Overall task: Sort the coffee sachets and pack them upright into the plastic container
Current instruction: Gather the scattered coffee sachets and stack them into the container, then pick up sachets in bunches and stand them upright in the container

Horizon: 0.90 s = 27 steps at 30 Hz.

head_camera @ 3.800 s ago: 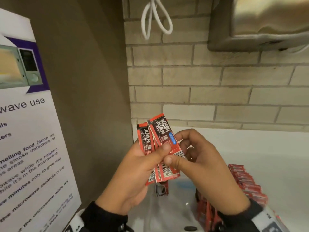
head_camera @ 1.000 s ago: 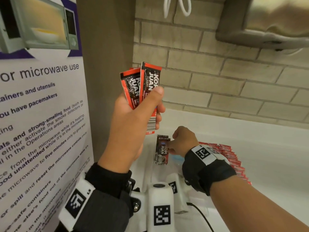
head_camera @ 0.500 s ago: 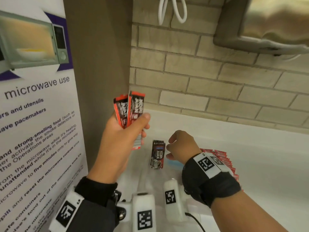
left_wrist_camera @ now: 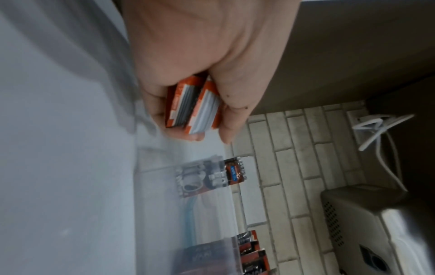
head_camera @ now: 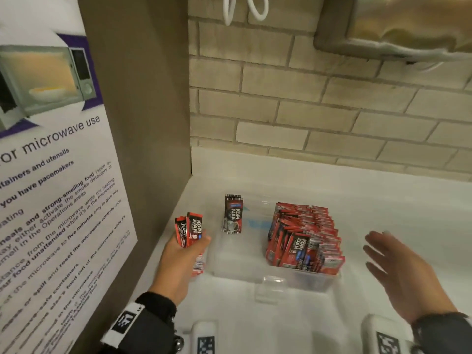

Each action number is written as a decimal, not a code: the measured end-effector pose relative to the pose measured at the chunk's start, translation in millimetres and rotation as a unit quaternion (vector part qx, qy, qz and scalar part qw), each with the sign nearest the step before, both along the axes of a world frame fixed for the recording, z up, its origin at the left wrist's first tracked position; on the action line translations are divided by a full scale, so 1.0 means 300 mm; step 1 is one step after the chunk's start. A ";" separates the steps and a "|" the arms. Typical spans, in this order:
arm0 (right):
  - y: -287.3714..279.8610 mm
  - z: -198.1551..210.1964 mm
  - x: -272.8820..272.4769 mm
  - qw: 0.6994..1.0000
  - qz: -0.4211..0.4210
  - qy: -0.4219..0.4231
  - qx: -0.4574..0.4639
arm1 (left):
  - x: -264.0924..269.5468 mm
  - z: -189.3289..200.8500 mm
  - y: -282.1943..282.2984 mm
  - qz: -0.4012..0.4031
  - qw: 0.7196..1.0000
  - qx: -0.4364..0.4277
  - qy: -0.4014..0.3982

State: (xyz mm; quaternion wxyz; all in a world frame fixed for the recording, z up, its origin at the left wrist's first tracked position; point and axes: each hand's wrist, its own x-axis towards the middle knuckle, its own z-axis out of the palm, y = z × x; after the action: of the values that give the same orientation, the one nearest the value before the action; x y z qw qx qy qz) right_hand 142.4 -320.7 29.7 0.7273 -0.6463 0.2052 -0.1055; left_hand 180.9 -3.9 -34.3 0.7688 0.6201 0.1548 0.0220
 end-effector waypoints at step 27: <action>-0.010 -0.139 -0.231 0.975 0.216 0.050 0.036 | -0.343 0.005 -0.054 -0.012 0.999 0.014 0.041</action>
State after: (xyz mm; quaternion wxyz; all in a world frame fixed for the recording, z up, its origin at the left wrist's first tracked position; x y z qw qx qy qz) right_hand 73.0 -323.6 -11.9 0.7446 -0.6531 0.1010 0.0940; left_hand 78.0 -20.1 -32.8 0.7533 0.6329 0.1784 -0.0110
